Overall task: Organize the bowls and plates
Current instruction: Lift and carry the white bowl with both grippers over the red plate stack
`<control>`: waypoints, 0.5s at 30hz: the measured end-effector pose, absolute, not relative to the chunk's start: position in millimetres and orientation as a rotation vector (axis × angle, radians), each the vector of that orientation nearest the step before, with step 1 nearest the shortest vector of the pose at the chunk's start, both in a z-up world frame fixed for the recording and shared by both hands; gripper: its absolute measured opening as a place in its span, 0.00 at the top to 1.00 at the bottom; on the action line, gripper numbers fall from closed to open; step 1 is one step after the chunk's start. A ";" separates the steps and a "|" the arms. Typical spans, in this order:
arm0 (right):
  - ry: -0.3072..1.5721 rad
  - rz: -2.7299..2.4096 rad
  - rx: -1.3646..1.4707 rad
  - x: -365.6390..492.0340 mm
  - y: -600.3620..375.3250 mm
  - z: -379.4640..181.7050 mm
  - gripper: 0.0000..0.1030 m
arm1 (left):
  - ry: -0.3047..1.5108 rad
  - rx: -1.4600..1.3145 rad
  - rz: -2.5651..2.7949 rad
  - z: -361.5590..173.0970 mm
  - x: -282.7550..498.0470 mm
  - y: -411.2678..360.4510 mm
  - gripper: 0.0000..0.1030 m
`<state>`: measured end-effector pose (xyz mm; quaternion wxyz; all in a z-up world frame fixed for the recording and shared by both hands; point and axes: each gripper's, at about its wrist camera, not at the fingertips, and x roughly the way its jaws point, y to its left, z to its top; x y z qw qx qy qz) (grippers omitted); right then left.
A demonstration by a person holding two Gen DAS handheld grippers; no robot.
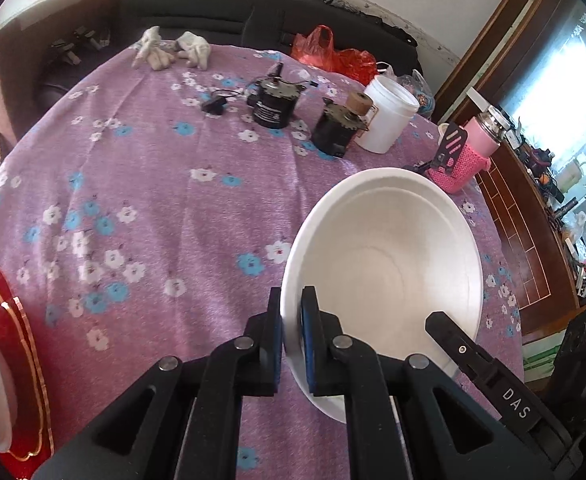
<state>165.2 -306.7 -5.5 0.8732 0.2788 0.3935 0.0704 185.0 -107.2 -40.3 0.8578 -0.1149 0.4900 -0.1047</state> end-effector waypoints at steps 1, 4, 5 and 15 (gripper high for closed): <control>0.821 0.166 0.572 162.5 -296.7 -1.5 0.89 | 1.020 -0.249 -0.205 -34.7 177.4 -95.1 0.92; 0.811 0.232 0.538 152.2 -264.4 12.6 0.89 | 0.972 -0.251 -0.152 -14.0 153.7 -59.3 0.92; 0.806 0.253 0.527 148.5 -252.7 17.8 0.89 | 0.957 -0.257 -0.129 -6.7 145.8 -46.0 0.92; 0.771 0.453 0.440 119.8 -133.4 53.2 0.89 | 0.855 -0.285 0.055 34.4 78.7 69.8 0.90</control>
